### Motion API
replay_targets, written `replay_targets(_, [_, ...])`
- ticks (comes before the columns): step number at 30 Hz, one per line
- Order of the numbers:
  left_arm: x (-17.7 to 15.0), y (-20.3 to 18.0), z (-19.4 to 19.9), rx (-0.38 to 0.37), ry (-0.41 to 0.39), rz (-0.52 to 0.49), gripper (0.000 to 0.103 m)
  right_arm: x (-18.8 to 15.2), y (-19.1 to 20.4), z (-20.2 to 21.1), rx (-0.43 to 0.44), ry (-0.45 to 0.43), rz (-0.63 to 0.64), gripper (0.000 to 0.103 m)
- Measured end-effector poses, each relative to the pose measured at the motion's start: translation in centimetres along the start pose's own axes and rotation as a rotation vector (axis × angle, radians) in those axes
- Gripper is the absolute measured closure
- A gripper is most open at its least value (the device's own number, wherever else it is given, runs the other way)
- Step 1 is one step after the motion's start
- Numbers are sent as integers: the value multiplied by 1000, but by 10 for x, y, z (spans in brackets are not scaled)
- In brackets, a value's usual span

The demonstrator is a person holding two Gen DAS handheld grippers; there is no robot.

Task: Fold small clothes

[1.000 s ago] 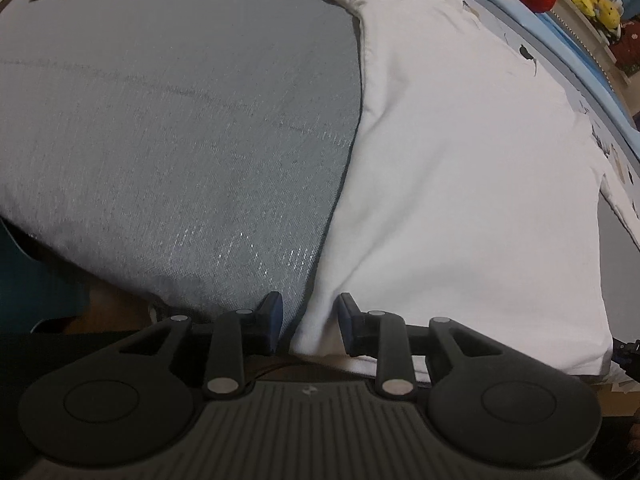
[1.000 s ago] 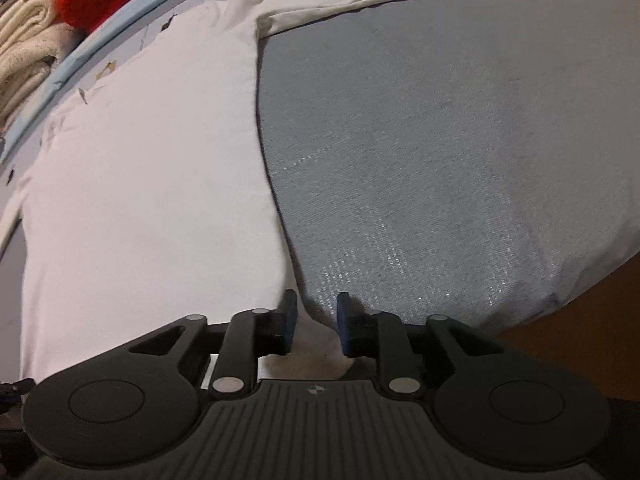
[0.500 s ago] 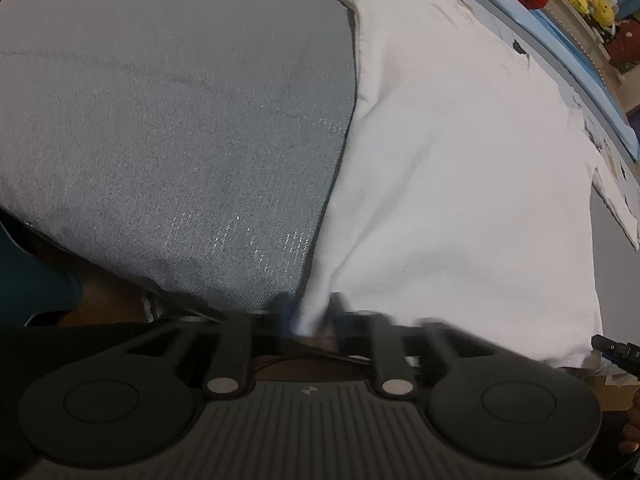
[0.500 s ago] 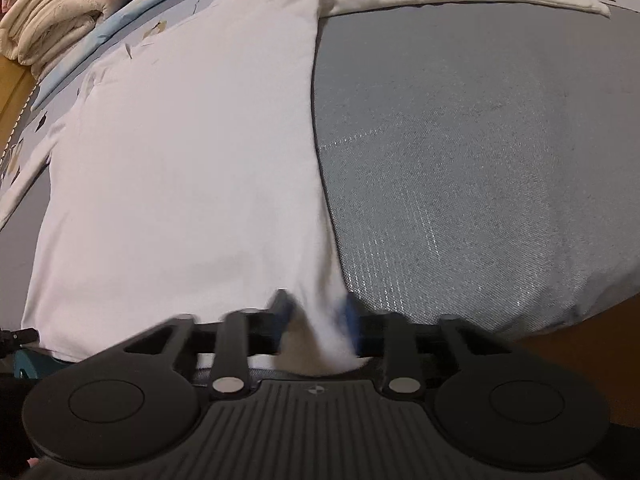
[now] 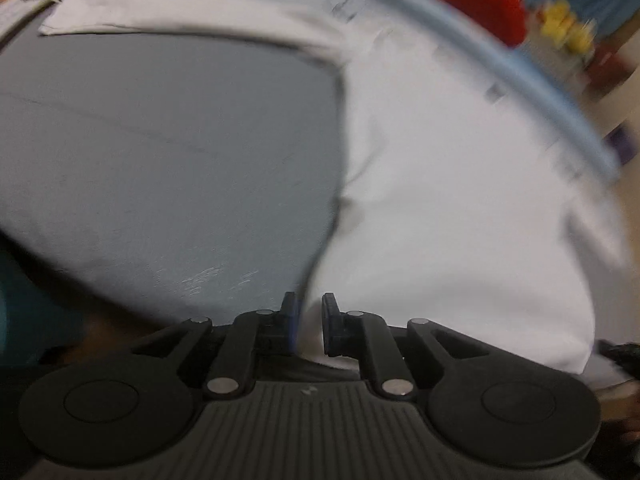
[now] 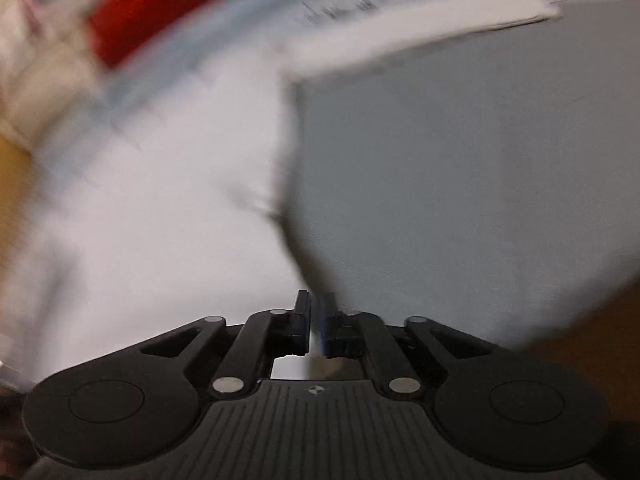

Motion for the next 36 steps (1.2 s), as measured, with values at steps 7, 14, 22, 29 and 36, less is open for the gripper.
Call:
replay_targets(7, [-3,-18,-18,-19,15,-48,68,0,25,-11,15,-23,108,75])
replay_targets(14, [-11,-19,-38,105,58,-127,68,-11,27,-36,-120,70,189,101])
replay_targets(22, [-13,-56,-42,-28,25,-221,68,13,44,-3,-35,-153,153,96])
replay_targets(29, [-11,-50,-38,-22,21,-200,66,-23,74,-45,-64,97,382,66])
replay_targets(36, [-10,-56,-53,24,48,-227,58,-5,89,-25,-64,-19,366,66])
Point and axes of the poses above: each gripper's, at about its wrist camera, not at the fingertips, and z roughly against the way its jaws point, y to its left, x to its top, the point moved 5 cm from there along -z, roughly the way its jaws point, and after that the axes turned 1 degree about -x, right-handed, at the moved point
